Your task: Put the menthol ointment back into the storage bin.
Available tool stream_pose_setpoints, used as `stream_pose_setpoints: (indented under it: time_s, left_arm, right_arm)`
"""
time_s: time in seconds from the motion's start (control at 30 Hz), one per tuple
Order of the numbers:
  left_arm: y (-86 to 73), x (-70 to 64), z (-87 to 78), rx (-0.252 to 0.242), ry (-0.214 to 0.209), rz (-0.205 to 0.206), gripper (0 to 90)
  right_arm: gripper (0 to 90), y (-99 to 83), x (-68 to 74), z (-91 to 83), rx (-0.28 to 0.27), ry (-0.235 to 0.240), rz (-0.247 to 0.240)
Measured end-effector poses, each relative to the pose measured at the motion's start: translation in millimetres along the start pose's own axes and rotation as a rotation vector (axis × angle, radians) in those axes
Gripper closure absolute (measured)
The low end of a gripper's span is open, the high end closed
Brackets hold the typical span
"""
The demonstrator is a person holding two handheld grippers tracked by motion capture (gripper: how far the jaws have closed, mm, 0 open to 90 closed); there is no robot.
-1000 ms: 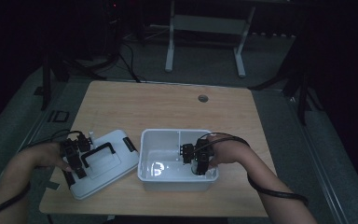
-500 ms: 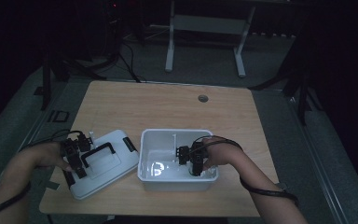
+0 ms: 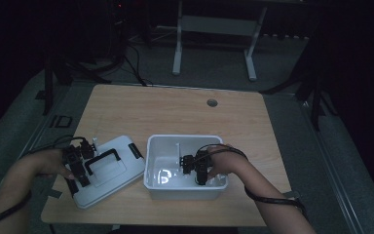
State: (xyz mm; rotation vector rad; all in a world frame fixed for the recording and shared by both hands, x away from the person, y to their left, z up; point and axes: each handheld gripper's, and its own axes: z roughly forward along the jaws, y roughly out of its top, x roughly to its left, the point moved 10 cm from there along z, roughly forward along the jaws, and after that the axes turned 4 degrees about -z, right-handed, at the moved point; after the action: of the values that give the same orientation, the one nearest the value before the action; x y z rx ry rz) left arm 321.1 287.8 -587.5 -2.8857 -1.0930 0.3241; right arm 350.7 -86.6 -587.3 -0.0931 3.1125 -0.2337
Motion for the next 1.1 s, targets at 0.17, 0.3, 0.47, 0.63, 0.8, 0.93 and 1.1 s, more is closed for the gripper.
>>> stream_pose_setpoints:
  time_s: [0.17, 0.3, 0.47, 0.63, 0.8, 0.93, 1.1]
  left_arm:
    - [-1.2, 1.0, 0.7, 0.007, 0.002, 0.003, 35.1]
    - [-2.3, 1.8, 0.6, 0.009, 0.005, -0.002, 35.1]
    - [-1.3, 0.8, -0.3, 0.003, 0.004, -0.002, 35.1]
    - [-0.3, 0.6, -0.7, 0.003, 0.005, -0.004, 35.1]
    - [1.1, 0.2, -0.7, 0.004, 0.005, 0.002, 35.1]
    - [1.3, 0.0, -0.8, 0.004, 0.006, -0.001, 35.1]
    - [1.0, 0.6, -1.2, 0.01, 0.01, 0.005, 35.1]
  right_arm:
    - [50.1, 0.8, -1.7, 10.2, 0.038, -0.002, 0.0]
    - [50.0, 1.7, -3.1, 11.0, 0.04, -0.003, 0.012]
    - [49.6, -0.6, -4.5, 11.1, 0.041, 0.006, 0.04]
    - [44.7, -1.5, -2.6, 2.7, 0.032, 0.015, 0.035]
    - [44.6, -4.4, -5.4, -14.5, 0.013, -0.003, 0.043]
    - [44.5, -7.9, -6.5, -27.5, -0.005, -0.013, 0.046]
    - [44.2, -10.4, -7.2, -41.7, -0.035, -0.024, 0.049]
